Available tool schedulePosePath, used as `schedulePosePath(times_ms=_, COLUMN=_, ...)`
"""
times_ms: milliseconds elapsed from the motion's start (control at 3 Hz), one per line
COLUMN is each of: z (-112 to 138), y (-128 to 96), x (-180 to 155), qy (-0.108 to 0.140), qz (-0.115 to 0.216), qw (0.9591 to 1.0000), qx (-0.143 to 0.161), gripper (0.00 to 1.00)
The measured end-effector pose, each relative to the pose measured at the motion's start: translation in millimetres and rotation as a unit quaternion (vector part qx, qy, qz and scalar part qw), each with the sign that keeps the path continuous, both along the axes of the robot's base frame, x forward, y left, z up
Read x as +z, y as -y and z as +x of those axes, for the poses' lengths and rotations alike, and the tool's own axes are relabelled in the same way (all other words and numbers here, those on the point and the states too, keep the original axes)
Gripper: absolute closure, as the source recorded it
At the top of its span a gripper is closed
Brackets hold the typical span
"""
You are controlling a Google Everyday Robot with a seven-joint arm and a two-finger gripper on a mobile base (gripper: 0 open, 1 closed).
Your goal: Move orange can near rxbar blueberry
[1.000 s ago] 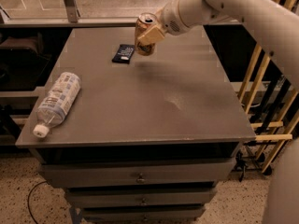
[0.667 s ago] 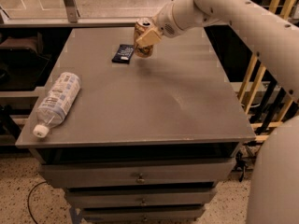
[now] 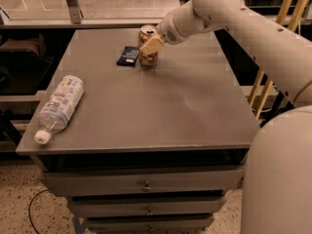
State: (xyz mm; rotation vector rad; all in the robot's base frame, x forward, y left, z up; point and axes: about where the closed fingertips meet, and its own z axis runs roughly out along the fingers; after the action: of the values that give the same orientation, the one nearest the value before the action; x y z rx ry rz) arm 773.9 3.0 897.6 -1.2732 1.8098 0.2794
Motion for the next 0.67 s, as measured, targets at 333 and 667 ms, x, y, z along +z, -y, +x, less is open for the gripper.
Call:
schedulePosePath(times_ms=333, z=2.2, y=-2.3, x=-11.7, qy=-0.011, qz=-0.006, qw=0.9999, qx=-0.002, gripper=0.38)
schedulePosePath(times_ms=667, z=0.7, y=-2.9, x=-12.5, qy=-0.011, qz=-0.006, qw=0.9999, qx=0.001, gripper=0.14)
